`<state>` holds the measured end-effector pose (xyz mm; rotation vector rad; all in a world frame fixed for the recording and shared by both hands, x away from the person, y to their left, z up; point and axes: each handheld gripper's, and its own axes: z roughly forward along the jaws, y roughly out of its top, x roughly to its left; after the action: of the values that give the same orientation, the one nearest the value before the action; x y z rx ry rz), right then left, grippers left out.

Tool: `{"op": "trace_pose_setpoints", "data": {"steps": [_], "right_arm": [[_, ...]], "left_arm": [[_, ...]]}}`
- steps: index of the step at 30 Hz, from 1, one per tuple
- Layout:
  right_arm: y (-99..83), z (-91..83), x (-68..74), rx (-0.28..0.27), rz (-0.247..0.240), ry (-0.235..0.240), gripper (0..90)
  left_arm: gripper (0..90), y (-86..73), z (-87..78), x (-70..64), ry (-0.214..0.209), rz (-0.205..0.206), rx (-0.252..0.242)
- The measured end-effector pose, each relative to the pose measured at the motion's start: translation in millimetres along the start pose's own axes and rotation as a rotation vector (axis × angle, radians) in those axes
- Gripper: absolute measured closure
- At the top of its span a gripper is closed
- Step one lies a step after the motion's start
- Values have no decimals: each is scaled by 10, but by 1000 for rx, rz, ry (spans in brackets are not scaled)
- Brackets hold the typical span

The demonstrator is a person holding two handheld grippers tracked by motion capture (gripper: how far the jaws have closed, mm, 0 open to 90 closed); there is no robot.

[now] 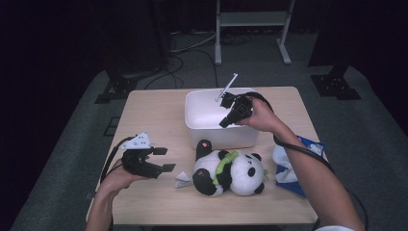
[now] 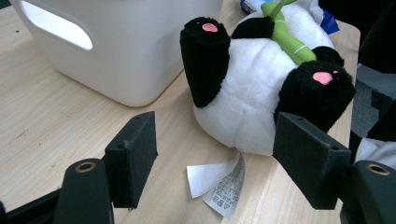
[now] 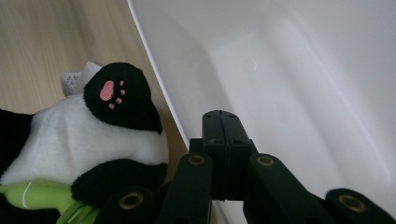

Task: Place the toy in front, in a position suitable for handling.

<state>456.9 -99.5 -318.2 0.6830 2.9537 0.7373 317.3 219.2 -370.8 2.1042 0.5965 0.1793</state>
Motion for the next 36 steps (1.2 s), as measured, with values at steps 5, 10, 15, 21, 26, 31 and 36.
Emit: {"op": "trace_pose_setpoints", "data": {"steps": [5,10,15,21,26,31,36], "right_arm": [[-38,17,102,6,-9,3,894],[-77,28,173,-1,-10,5,895],[-101,21,242,1,-15,10,894],[-103,15,303,6,-29,-5,861],[-128,-20,279,-13,-23,-9,813],[-176,-125,259,-42,-6,-4,788],[-246,-260,280,-73,-7,14,757]], "left_arm": [[291,4,10,-19,-2,7,4],[290,4,6,-32,1,9,7],[290,4,3,-36,3,8,5],[286,8,10,-46,1,11,7],[282,8,10,-47,1,14,9],[275,0,20,-35,3,14,11],[270,-12,35,-14,0,14,15]]}}
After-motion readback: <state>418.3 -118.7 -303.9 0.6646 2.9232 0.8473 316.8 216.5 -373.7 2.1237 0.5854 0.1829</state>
